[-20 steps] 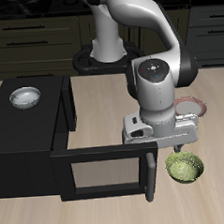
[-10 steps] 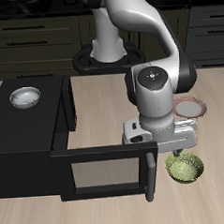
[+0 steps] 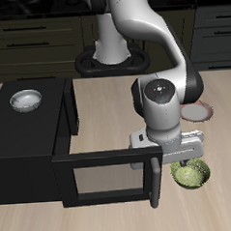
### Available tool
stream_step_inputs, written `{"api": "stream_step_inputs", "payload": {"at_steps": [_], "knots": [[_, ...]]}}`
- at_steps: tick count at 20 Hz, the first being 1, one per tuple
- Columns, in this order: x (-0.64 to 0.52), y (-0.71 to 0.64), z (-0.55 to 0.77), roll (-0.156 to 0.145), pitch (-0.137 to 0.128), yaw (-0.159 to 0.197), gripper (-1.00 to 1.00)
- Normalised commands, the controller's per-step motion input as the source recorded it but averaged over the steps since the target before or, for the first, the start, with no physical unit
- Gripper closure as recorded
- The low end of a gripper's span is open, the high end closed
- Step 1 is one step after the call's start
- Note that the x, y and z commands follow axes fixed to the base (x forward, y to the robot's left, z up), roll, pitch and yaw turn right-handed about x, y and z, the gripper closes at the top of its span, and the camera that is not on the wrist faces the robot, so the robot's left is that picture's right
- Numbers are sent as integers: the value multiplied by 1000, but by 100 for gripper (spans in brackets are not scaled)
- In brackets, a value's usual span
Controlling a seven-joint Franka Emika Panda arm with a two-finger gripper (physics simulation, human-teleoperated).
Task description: Place the green bowl on the plate
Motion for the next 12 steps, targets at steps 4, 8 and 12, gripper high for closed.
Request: {"api": "stream_step_inputs", "payload": {"at_steps": [4,8,12], "knots": [[-42,108,-307,4,33,32,-100],[-107,146,-257,20,19,44,-100],[-112,124,-225,51,9,18,100]]}}
